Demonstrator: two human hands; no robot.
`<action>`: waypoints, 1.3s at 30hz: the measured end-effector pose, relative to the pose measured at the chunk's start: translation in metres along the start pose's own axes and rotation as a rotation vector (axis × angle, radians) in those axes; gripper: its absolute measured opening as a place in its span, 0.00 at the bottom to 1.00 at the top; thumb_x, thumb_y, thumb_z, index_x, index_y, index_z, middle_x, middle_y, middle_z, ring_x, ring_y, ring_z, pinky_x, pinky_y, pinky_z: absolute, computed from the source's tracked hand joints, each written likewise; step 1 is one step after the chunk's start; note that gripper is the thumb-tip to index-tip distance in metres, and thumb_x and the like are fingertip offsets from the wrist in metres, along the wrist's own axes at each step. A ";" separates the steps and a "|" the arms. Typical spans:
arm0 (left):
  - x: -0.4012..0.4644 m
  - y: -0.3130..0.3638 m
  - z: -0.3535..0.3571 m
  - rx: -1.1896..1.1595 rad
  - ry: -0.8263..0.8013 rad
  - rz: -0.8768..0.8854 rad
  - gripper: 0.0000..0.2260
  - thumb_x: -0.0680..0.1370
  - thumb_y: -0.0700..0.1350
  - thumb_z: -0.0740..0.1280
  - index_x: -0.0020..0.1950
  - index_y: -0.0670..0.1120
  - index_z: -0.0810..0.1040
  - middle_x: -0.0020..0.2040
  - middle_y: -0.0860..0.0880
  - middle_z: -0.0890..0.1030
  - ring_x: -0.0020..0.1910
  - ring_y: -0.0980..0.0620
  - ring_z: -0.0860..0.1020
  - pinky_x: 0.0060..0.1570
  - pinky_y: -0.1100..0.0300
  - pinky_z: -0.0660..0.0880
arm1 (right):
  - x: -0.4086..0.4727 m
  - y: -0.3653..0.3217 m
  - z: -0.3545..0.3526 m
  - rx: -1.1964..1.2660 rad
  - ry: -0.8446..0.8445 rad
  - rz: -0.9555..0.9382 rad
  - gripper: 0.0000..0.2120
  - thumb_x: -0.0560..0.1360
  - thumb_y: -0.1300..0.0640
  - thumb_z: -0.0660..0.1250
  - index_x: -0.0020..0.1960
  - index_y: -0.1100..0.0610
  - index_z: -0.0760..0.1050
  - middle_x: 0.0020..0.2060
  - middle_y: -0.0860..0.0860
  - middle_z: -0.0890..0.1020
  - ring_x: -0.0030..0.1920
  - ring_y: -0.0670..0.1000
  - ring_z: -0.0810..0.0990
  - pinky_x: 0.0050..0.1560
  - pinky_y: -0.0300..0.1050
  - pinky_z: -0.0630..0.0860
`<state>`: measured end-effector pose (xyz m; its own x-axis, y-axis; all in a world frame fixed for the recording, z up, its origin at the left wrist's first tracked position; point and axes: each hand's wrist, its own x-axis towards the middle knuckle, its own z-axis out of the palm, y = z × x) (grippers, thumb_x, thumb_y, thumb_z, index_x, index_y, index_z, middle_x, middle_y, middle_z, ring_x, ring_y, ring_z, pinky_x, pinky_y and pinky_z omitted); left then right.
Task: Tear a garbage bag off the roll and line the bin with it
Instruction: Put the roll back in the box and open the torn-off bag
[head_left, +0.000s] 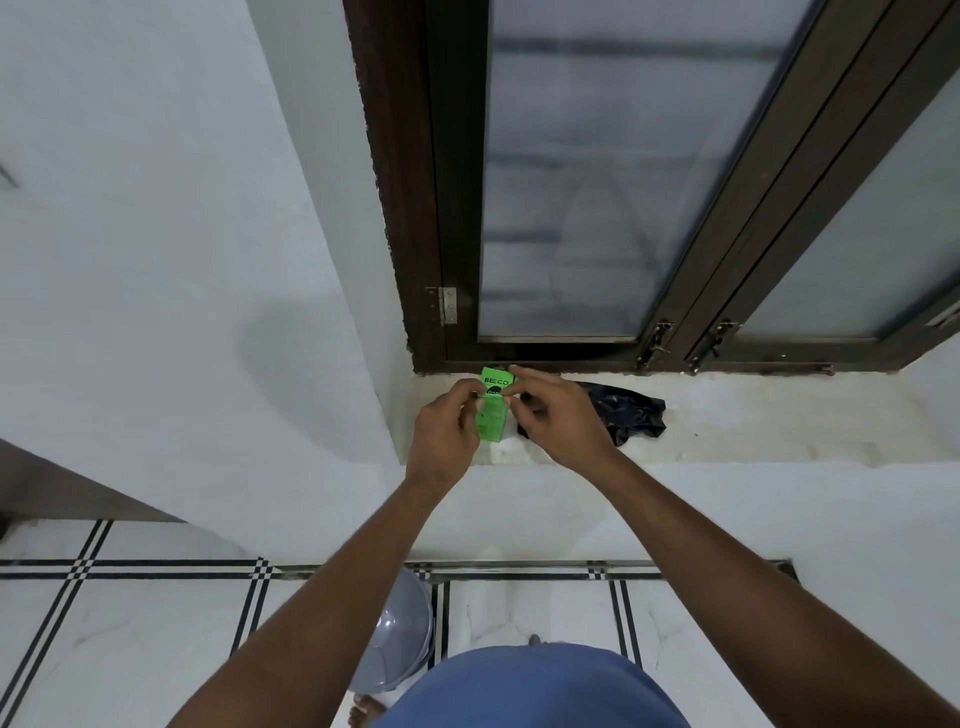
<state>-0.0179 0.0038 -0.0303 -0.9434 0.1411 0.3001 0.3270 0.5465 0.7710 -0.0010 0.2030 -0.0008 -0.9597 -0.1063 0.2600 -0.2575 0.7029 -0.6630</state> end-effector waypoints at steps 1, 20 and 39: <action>0.000 -0.003 -0.001 0.021 0.001 0.022 0.07 0.86 0.40 0.69 0.64 0.45 0.83 0.53 0.46 0.89 0.48 0.45 0.87 0.47 0.51 0.84 | -0.002 0.003 0.003 0.018 0.011 -0.009 0.09 0.84 0.58 0.74 0.63 0.56 0.88 0.75 0.52 0.82 0.59 0.49 0.89 0.61 0.40 0.85; -0.038 -0.004 -0.003 -0.340 -0.017 -0.567 0.03 0.88 0.40 0.64 0.60 0.43 0.76 0.53 0.42 0.87 0.40 0.43 0.90 0.43 0.50 0.88 | 0.028 0.014 0.061 -0.254 -0.165 0.135 0.30 0.78 0.54 0.77 0.78 0.54 0.76 0.69 0.57 0.83 0.69 0.61 0.75 0.67 0.54 0.75; -0.019 0.038 0.078 0.224 -0.331 -0.119 0.13 0.85 0.47 0.69 0.69 0.48 0.79 0.59 0.47 0.84 0.54 0.43 0.84 0.50 0.51 0.82 | -0.079 0.062 -0.007 0.212 0.218 0.519 0.04 0.83 0.57 0.73 0.55 0.49 0.86 0.49 0.40 0.88 0.50 0.36 0.84 0.51 0.28 0.76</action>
<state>0.0085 0.0858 -0.0508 -0.9526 0.3040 -0.0089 0.2290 0.7361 0.6369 0.0602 0.2594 -0.0575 -0.9266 0.3759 -0.0123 0.2007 0.4664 -0.8615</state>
